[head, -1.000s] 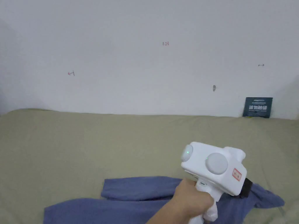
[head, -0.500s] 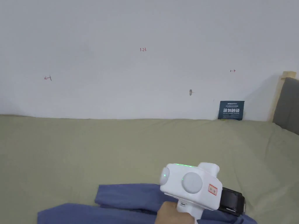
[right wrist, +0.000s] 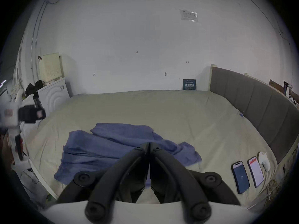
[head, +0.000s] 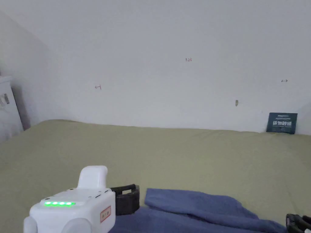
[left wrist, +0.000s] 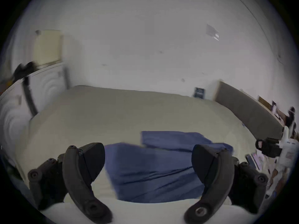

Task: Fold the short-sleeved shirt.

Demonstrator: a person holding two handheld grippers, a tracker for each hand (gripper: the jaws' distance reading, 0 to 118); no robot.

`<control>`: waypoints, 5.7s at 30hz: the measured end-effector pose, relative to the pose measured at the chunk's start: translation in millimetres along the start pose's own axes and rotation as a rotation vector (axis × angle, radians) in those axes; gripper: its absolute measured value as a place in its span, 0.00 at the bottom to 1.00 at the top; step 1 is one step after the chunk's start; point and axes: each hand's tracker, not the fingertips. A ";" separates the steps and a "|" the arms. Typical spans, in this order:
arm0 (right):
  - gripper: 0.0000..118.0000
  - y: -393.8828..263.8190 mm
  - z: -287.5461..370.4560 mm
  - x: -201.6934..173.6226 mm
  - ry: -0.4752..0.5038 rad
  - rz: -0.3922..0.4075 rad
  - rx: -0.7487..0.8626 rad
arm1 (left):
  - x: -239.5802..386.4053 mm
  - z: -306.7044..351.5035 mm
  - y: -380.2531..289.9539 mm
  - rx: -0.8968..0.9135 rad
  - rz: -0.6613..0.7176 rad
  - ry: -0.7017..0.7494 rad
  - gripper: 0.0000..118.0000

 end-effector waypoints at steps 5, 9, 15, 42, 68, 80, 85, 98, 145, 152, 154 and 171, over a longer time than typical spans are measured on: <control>0.05 -1.7 -6.0 -11.1 0.013 -0.009 -0.006 | -26.6 39.1 -44.7 0.013 -0.014 0.171 0.00; 0.05 -8.7 -6.2 -16.4 0.014 -0.003 -0.017 | -37.6 46.2 -62.0 -0.002 0.048 0.174 0.00; 0.05 -16.2 -8.2 -12.9 -0.001 0.005 -0.040 | -42.8 25.7 -46.8 -0.028 0.057 0.153 0.00; 0.05 -49.8 -58.0 49.0 -0.088 -0.029 -0.205 | -71.9 -309.4 -8.9 -0.699 -0.023 0.133 0.70; 0.05 -30.2 -209.4 112.5 -0.035 -0.072 -0.429 | -62.1 -249.2 -18.0 -0.554 0.034 -0.096 0.01; 0.05 79.2 -147.5 65.0 0.136 -0.069 -0.035 | -64.4 -162.4 111.4 -0.096 0.053 -0.135 0.01; 0.05 136.7 -130.5 52.4 0.156 -0.050 0.076 | -70.6 -137.0 165.1 -0.035 0.052 -0.148 0.01; 0.05 239.6 -127.1 69.3 0.103 -0.094 0.209 | -86.7 -123.9 257.5 0.098 0.017 -0.090 0.01; 0.05 -19.7 -118.1 151.5 0.169 -0.265 -0.093 | -112.9 -89.4 -19.3 -0.239 0.083 -0.277 0.01; 0.05 -69.2 -89.1 153.0 0.136 -0.309 -0.213 | -122.1 -65.5 -79.6 -0.363 0.114 -0.273 0.01; 0.05 -80.0 -84.7 151.4 0.113 -0.299 -0.256 | -122.1 -61.7 -92.6 -0.395 0.130 -0.272 0.01; 0.62 -58.7 -14.9 109.4 0.138 -0.205 -0.090 | -112.1 -3.7 -99.8 -0.286 0.289 -0.306 0.84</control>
